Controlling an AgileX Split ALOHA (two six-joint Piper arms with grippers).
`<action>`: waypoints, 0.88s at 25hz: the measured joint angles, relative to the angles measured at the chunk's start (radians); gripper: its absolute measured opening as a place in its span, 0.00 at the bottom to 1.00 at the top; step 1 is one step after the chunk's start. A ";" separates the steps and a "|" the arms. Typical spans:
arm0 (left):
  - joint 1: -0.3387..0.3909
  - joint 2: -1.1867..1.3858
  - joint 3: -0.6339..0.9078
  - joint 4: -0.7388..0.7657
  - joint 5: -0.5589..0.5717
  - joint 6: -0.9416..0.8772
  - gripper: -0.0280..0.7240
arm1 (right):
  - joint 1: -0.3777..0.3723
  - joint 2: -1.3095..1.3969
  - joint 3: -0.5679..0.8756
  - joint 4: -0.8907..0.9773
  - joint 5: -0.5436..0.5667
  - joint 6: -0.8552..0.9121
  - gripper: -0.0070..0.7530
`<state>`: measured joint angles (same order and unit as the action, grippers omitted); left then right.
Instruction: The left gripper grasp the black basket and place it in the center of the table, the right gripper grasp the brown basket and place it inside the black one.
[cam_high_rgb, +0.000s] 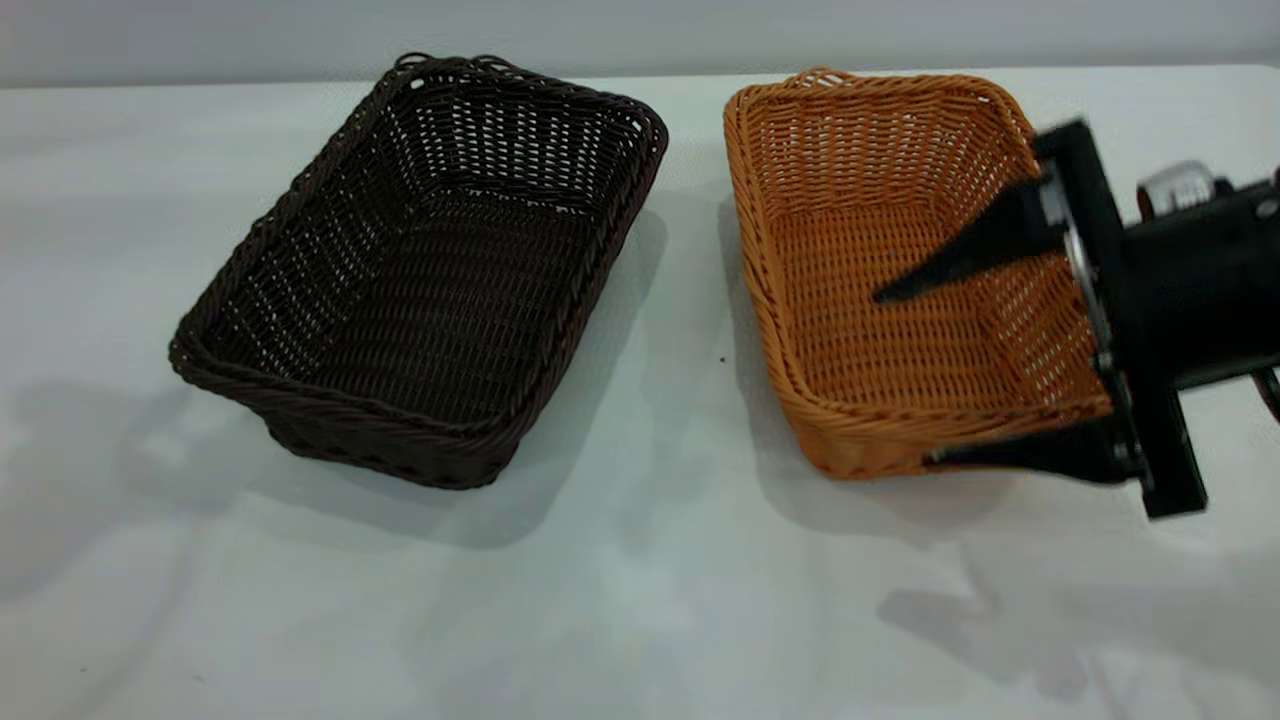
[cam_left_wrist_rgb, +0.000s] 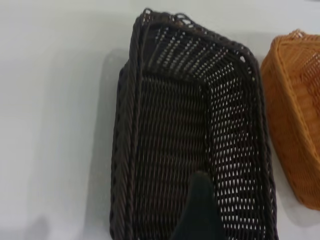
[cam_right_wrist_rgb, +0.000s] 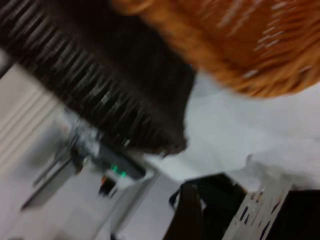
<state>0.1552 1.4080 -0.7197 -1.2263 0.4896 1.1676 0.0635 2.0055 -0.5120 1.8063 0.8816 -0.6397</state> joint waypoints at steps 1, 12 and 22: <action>0.000 0.000 0.000 -0.004 0.000 0.004 0.74 | 0.008 0.003 -0.002 0.001 -0.037 0.011 0.77; 0.000 0.046 -0.002 -0.083 -0.008 0.064 0.74 | 0.122 0.005 -0.129 0.005 -0.358 0.136 0.75; 0.000 0.062 -0.003 -0.092 -0.006 0.091 0.74 | 0.218 0.052 -0.150 0.008 -0.478 0.231 0.71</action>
<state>0.1552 1.4695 -0.7228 -1.3179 0.4838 1.2588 0.2813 2.0577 -0.6616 1.8142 0.4035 -0.4088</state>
